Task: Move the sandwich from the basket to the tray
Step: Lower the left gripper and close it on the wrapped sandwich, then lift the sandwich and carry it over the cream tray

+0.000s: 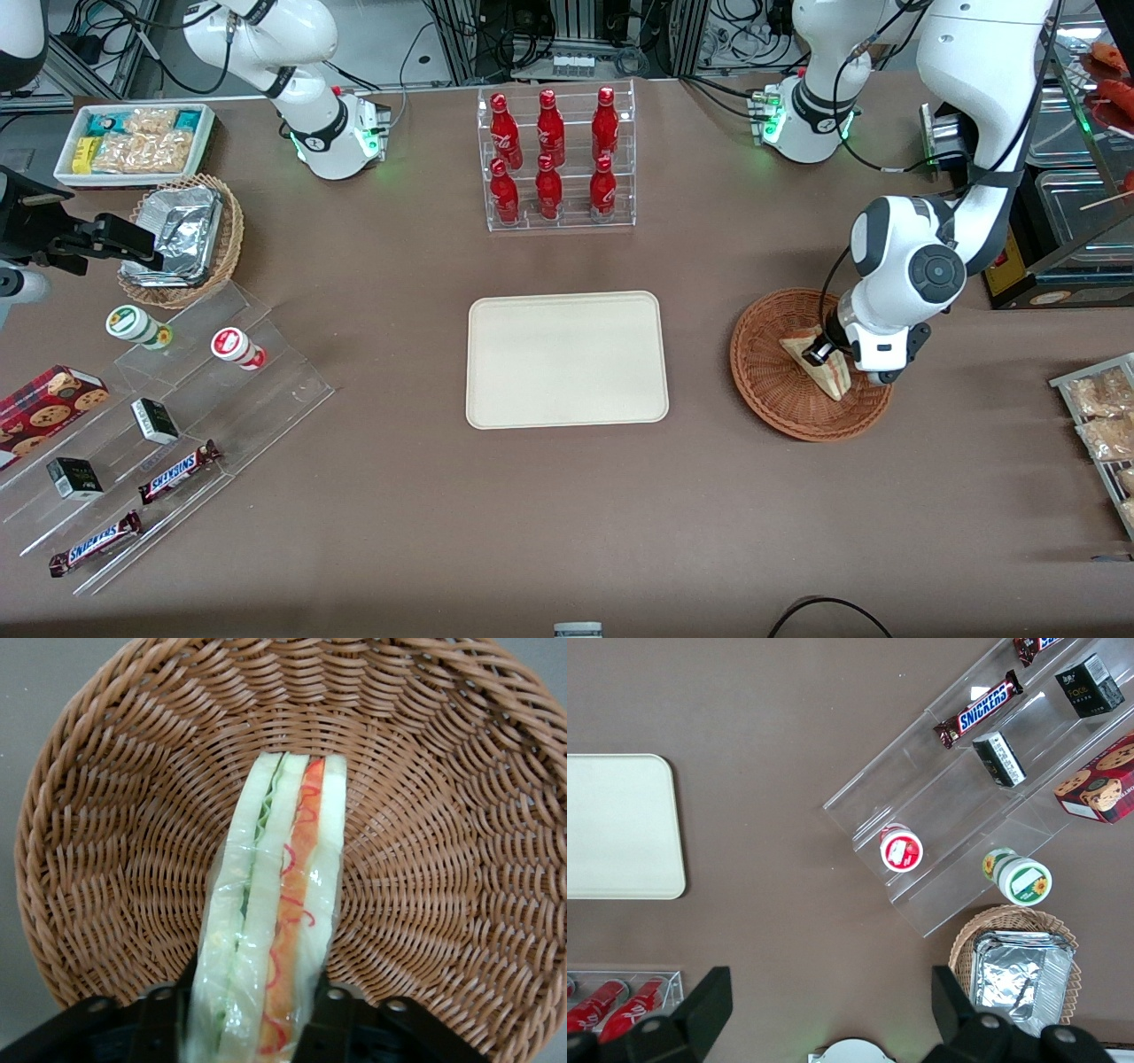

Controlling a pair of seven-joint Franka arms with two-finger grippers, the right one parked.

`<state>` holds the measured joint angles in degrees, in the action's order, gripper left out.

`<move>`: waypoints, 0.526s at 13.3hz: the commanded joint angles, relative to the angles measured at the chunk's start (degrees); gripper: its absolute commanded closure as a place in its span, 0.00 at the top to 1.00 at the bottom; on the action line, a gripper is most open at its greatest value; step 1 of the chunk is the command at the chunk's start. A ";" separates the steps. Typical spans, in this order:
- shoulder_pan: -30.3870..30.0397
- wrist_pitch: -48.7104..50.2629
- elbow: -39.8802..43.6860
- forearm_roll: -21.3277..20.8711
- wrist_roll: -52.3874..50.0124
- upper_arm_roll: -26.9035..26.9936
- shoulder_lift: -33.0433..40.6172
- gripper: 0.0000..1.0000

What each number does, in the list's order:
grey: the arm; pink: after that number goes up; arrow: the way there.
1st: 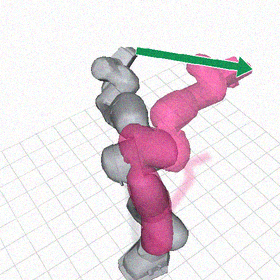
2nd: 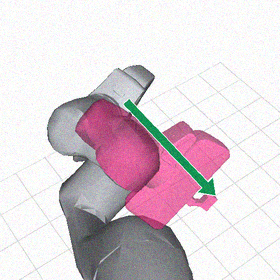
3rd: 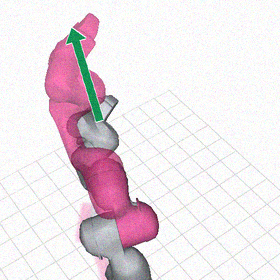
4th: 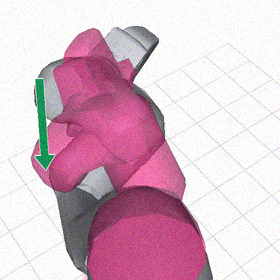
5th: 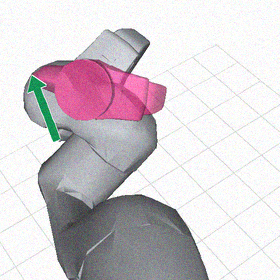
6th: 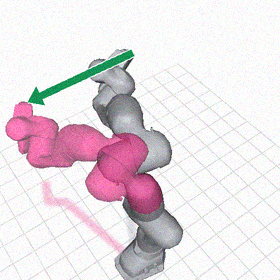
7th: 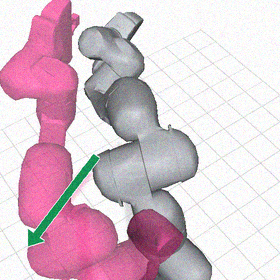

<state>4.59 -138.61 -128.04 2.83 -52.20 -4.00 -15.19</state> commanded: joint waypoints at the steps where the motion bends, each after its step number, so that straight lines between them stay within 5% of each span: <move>1: 0.33 1.05 0.68 0.78 1.66 0.22 0.25 0.00; 7: 1.99 23.63 18.68 0.78 7.02 0.04 -0.54 0.00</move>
<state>4.98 -120.32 -115.27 2.83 -47.27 -4.14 -14.93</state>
